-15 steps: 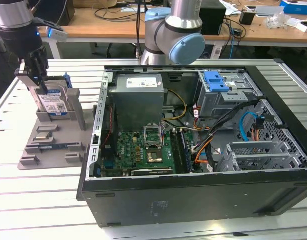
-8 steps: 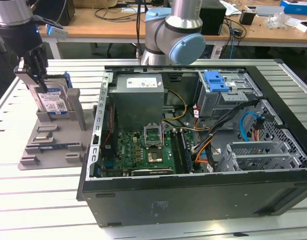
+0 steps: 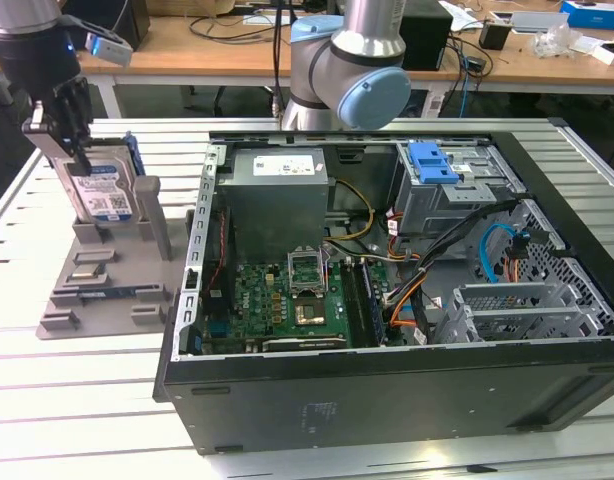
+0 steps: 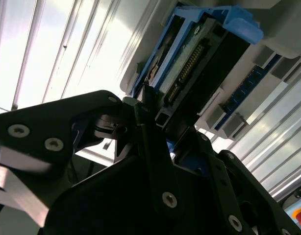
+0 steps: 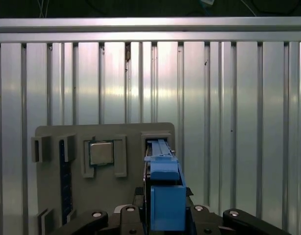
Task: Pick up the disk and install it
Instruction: 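Pick up the disk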
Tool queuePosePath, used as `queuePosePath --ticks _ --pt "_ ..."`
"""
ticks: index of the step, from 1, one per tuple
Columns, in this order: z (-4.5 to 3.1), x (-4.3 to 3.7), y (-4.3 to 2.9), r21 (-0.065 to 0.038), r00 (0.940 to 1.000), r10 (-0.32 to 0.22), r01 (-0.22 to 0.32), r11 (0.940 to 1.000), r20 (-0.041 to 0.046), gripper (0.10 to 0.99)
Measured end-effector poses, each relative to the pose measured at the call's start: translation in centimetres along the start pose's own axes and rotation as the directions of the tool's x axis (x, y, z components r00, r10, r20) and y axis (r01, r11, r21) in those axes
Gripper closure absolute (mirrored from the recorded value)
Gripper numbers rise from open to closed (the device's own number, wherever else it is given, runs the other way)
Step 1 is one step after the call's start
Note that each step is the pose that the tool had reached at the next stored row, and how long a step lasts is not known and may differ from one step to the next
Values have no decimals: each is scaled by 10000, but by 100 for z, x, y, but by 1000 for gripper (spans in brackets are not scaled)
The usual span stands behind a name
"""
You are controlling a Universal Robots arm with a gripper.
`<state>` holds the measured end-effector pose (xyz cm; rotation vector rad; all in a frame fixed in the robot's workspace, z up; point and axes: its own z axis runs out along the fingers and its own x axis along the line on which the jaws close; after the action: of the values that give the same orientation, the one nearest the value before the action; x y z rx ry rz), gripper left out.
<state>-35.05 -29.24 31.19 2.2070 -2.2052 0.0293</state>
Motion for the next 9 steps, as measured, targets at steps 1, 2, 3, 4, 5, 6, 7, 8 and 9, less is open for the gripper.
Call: queuePosePath --ticks 1,2,3,4,5,6,7,8,9 --pt "-14 -4 0 0 10000 0 0 10000 0 722" --pt "-25 -6 0 0 10000 0 0 10000 0 722" --pt "-31 -8 0 0 10000 0 0 10000 0 722" --pt "-44 -11 -1 0 10000 0 0 10000 0 722" --pt "-57 -14 -1 0 10000 0 0 10000 -1 722" --pt "-66 -16 -1 0 10000 0 0 10000 0 722" --pt "-73 -17 -1 1 10000 0 0 10000 0 722" --pt "-81 -19 -2 0 10000 0 0 10000 0 722" --pt "-87 -20 -2 0 10000 -1 1 10000 0 722"
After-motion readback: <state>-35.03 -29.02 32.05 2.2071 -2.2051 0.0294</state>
